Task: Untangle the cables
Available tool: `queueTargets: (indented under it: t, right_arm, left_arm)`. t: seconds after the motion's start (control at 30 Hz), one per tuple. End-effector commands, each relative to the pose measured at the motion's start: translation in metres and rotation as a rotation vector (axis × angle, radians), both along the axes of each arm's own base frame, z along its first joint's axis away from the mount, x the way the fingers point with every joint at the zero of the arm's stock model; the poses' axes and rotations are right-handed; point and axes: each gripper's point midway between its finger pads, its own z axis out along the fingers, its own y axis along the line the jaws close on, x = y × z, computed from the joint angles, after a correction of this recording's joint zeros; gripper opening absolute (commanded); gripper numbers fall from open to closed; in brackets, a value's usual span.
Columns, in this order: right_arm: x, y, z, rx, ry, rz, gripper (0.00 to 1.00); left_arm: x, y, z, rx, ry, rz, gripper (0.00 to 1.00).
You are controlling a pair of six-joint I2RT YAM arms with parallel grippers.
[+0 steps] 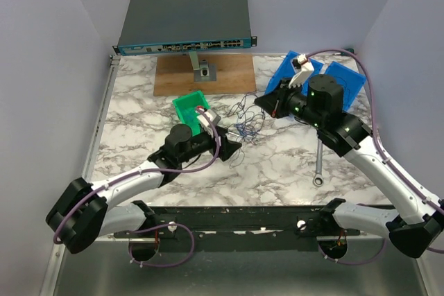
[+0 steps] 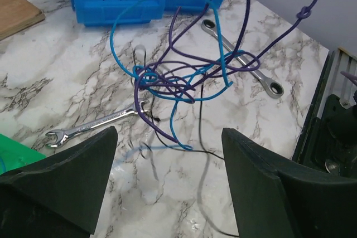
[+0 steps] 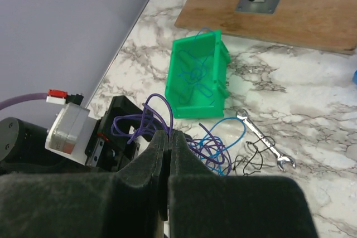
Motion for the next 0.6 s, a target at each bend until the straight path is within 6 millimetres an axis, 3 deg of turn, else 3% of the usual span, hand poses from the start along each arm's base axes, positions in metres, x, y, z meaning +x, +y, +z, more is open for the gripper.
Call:
queueTargets:
  t: [0.0, 0.13, 0.27, 0.57]
  right_arm:
    - [-0.016, 0.014, -0.017, 0.003, 0.070, 0.103, 0.01]
    - [-0.015, 0.018, -0.031, 0.004, 0.103, 0.108, 0.01]
    - [-0.019, 0.024, -0.041, 0.020, 0.131, 0.141, 0.01]
    - [-0.031, 0.043, -0.063, 0.092, 0.206, 0.231, 0.01]
  left_arm:
    - [-0.004, 0.009, 0.028, -0.088, -0.107, 0.020, 0.79]
    - [-0.016, 0.016, 0.035, -0.130, -0.165, 0.003, 0.79]
    - [-0.014, 0.015, 0.036, -0.128, -0.163, 0.005, 0.79]
    - [-0.024, -0.024, 0.029, -0.146, -0.053, -0.195, 0.74]
